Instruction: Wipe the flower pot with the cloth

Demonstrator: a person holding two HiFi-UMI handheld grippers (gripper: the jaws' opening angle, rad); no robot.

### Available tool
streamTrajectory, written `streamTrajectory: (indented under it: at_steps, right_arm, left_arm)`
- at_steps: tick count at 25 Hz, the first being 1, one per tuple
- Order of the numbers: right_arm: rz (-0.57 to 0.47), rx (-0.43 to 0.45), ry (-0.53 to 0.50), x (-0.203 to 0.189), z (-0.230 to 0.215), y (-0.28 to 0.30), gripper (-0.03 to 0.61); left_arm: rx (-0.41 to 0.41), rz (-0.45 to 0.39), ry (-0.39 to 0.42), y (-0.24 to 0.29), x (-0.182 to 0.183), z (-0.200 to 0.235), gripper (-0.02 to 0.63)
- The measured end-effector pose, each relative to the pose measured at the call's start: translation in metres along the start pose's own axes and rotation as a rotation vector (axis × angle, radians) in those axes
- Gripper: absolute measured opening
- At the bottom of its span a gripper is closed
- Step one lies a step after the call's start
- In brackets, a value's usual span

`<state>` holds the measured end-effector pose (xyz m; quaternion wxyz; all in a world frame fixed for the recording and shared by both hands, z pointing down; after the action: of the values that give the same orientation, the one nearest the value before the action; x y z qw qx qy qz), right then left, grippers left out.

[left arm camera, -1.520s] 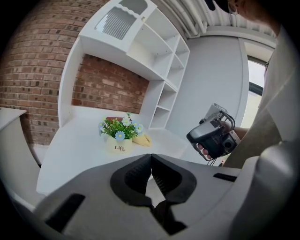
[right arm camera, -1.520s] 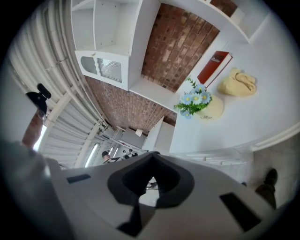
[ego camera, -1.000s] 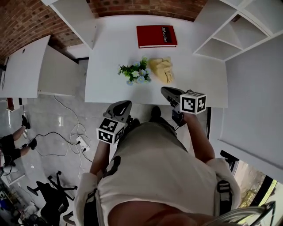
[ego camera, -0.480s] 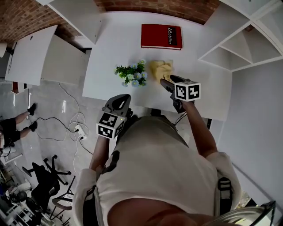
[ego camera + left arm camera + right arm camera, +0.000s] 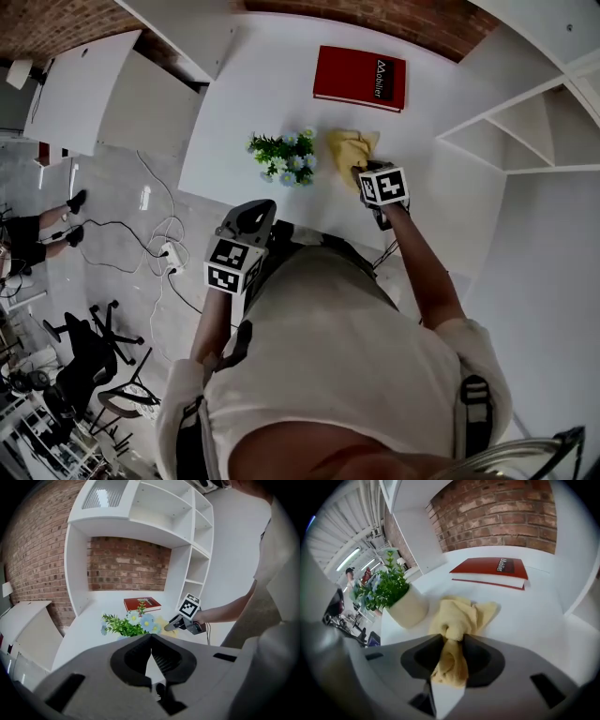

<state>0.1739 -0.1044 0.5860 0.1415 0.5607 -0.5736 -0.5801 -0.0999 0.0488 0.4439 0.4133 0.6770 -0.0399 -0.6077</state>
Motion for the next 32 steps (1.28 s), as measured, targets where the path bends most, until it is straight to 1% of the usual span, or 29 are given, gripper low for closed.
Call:
streamTrajectory:
  at_steps: [1,2,6,8,10,11,12,13,14,15,17,19,21,24,29,31,32]
  right_arm:
    - [-0.004,0.01,0.015,-0.001,0.0,0.001,0.126]
    - [-0.009,0.015,0.034,-0.002,0.0,0.0,0.108]
    - [-0.045,-0.007,0.073,-0.005,0.013,-0.014,0.08]
    - [-0.101,0.041,0.145,-0.005,0.027,-0.027,0.078]
    - [-0.167,0.116,0.248,-0.003,0.041,-0.04,0.078]
    - [-0.195,0.146,0.292,0.0,0.048,-0.046,0.078]
    - [-0.221,0.172,0.328,0.003,0.054,-0.051,0.078]
    - [-0.244,0.197,0.361,0.007,0.06,-0.055,0.079]
    - [-0.267,0.224,0.394,0.011,0.066,-0.059,0.079]
    - [-0.289,0.253,0.426,0.015,0.072,-0.061,0.079]
    - [-0.329,0.295,0.469,0.02,0.081,-0.065,0.08]
    - [-0.357,0.309,0.485,0.025,0.086,-0.066,0.08]
    - [-0.374,0.315,0.512,0.029,0.09,-0.063,0.08]
    - [-0.395,0.327,0.595,0.028,0.094,-0.047,0.08]
    - [-0.42,0.337,0.742,0.009,0.096,-0.016,0.081]
    - [-0.421,0.344,0.8,0.0,0.095,-0.008,0.082]
    - [-0.415,0.339,0.813,-0.005,0.094,-0.005,0.083]
  left_arm:
    - [0.004,0.0,-0.001,0.001,-0.002,0.004,0.021]
    - [0.008,-0.003,0.002,0.001,-0.002,0.009,0.021]
    - [0.003,-0.017,0.05,0.007,-0.004,0.039,0.021]
    - [-0.018,-0.02,0.076,0.013,-0.004,0.058,0.022]
    - [-0.071,-0.015,0.089,0.022,-0.004,0.077,0.025]
    - [-0.115,-0.004,0.091,0.029,-0.005,0.086,0.093]
    - [-0.166,0.013,0.098,0.036,-0.006,0.093,0.206]
    - [-0.216,0.032,0.114,0.044,-0.008,0.098,0.273]
    - [-0.257,0.05,0.137,0.052,-0.01,0.102,0.314]
    - [-0.286,0.064,0.163,0.06,-0.012,0.104,0.33]
    - [-0.313,0.079,0.199,0.078,-0.014,0.107,0.344]
    - [-0.325,0.072,0.207,0.096,-0.015,0.108,0.355]
    - [-0.342,0.059,0.193,0.109,-0.013,0.107,0.362]
    - [-0.351,0.042,0.172,0.119,-0.013,0.107,0.364]
    - [-0.365,0.049,0.136,0.122,-0.021,0.102,0.362]
    - [-0.363,0.054,0.138,0.124,-0.024,0.098,0.362]
    - [-0.362,0.056,0.139,0.124,-0.025,0.096,0.362]
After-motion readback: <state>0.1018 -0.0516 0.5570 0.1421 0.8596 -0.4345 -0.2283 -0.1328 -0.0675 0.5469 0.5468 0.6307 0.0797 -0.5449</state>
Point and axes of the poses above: the fingertips, and each gripper's own axes: y forward along the fingers, z to its left, x out of its top, the point moved 10 cm from there along -y, backward along the fingers, and after that the axes turned 3 degrees about y, right-handed, at the moved point
